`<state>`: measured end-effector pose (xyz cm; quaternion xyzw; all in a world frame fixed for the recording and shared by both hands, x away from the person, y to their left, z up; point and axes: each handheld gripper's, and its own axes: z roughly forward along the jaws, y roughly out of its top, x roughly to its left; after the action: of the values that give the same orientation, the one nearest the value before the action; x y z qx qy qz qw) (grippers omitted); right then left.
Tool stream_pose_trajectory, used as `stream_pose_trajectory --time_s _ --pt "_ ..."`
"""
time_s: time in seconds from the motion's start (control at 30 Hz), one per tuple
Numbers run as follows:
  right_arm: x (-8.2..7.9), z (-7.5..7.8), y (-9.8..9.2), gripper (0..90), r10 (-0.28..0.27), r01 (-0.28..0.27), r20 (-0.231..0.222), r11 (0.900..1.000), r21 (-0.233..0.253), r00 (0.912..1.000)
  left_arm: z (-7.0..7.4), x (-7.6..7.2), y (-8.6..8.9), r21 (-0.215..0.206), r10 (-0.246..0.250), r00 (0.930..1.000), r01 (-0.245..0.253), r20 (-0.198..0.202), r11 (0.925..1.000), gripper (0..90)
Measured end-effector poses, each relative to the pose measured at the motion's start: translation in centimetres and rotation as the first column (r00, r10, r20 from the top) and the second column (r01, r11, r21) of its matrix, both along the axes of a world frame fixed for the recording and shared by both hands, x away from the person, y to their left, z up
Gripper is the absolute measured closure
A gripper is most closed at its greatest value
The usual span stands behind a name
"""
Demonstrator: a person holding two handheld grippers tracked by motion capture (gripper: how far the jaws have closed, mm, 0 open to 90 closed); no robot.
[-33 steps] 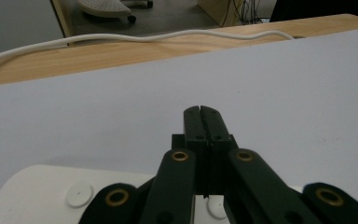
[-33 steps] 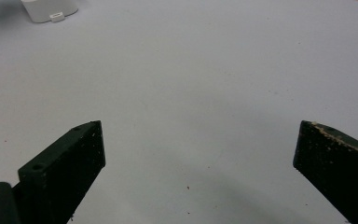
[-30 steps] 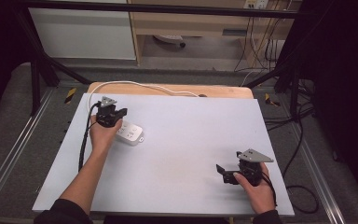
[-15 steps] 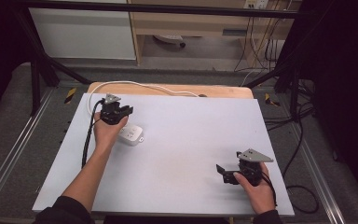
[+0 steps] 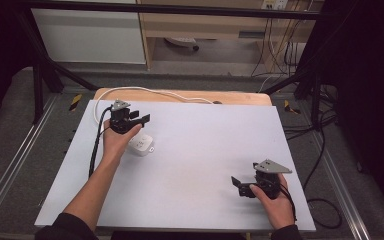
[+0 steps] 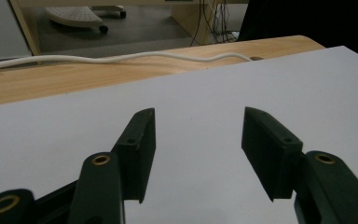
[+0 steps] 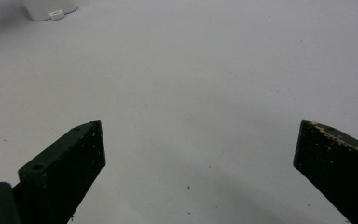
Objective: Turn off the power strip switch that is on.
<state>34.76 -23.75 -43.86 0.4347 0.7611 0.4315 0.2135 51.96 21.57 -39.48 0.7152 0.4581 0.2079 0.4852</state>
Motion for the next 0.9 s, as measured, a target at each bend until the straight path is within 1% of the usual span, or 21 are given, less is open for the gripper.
stream_pose_trajectory --time_s 0.17,0.27,0.3,0.37,0.43,0.47,0.5,0.57,0.63,0.67,0.8,0.9 --pt "0.0 0.0 0.0 2.9 0.000 0.000 0.000 1.000 0.002 1.0000 0.1 -0.2 -0.3 -0.012 -0.019 0.9998 0.019 0.000 0.9997 40.8" --pt "0.0 0.0 0.0 2.9 -0.001 0.001 0.000 1.000 0.003 1.0000 0.1 -0.2 -0.7 -0.026 -0.039 0.9992 0.039 -0.010 0.9989 33.9" --pt "0.0 0.0 0.0 2.9 -0.001 0.001 0.000 1.000 0.003 1.0000 0.0 -0.3 -0.7 -0.025 -0.045 0.9989 0.045 -0.010 0.9987 32.1" --pt "0.0 0.0 0.0 2.9 -0.001 0.001 -0.001 1.000 0.003 1.0000 0.0 -0.3 -1.1 -0.002 -0.047 0.9989 0.047 -0.005 0.9989 25.8" --pt "0.0 0.0 0.0 2.9 0.000 0.000 0.000 1.000 0.003 1.0000 0.0 -0.4 -1.6 0.027 -0.045 0.9989 0.045 -0.008 0.9986 15.8" --pt "0.0 0.0 0.0 2.9 -0.001 0.001 0.001 1.000 0.003 1.0000 0.1 -0.5 -1.8 0.030 -0.040 0.9991 0.041 -0.013 0.9987 11.8" --pt "0.0 0.0 0.0 2.8 -0.001 0.001 0.003 1.000 0.002 1.0000 0.1 -0.6 -2.1 0.033 -0.042 0.9989 0.043 -0.020 0.9985 9.8" --pt "0.0 0.0 0.0 2.9 -0.002 0.002 0.004 1.000 0.001 1.0000 0.2 -0.8 -2.4 0.029 -0.053 0.9979 0.055 -0.036 0.9981 8.8" --pt "0.0 0.1 0.0 2.8 -0.003 0.003 0.004 1.000 0.002 1.0000 0.2 -1.0 -2.6 0.002 -0.067 0.9957 0.067 -0.063 0.9977 8.5" --pt "0.0 0.1 0.0 2.8 -0.003 0.003 0.004 1.000 0.003 1.0000 0.3 -1.2 -2.8 -0.024 -0.078 0.9939 0.076 -0.078 0.9968 8.4" --pt "-0.1 0.1 -0.1 2.8 -0.004 0.004 0.006 1.000 0.004 1.0000 0.6 -1.9 -3.3 -0.024 -0.101 0.9925 0.099 -0.069 0.9948 8.1" --pt "0.0 0.1 -0.1 2.8 -0.005 0.005 0.002 1.000 0.002 1.0000 0.9 -2.4 -3.5 -0.002 -0.109 0.9920 0.109 -0.064 0.9941 8.2"
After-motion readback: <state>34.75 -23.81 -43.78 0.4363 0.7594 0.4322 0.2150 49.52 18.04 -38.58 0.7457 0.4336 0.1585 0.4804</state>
